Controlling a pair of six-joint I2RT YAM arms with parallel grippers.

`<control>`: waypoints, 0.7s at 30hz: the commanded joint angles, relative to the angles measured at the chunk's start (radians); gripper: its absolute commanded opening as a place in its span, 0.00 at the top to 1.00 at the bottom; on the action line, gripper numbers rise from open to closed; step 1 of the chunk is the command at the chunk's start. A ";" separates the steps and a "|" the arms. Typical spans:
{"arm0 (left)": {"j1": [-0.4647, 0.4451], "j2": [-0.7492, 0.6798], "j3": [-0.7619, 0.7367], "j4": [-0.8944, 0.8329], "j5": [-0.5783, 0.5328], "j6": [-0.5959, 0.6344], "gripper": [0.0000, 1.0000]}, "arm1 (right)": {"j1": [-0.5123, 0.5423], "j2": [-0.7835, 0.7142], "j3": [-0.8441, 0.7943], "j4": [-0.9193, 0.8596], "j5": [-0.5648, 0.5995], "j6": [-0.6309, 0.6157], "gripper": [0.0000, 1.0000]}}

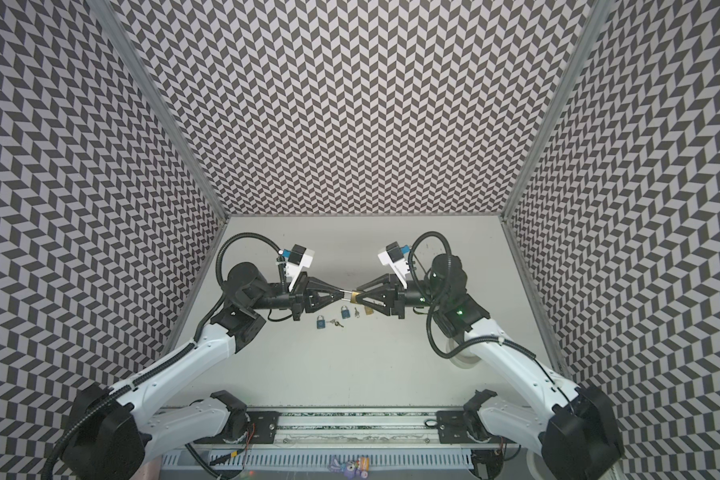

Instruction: Lock with the key

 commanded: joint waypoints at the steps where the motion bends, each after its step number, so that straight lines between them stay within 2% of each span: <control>1: -0.004 -0.009 0.032 -0.067 0.001 0.055 1.00 | 0.005 -0.020 0.014 -0.072 -0.007 -0.054 0.70; 14: -0.021 0.012 0.034 -0.056 0.004 0.050 1.00 | 0.006 -0.019 0.027 -0.071 -0.007 -0.039 0.75; 21: -0.022 0.005 0.034 -0.060 -0.005 0.054 1.00 | 0.007 -0.017 0.022 -0.072 -0.003 -0.038 0.84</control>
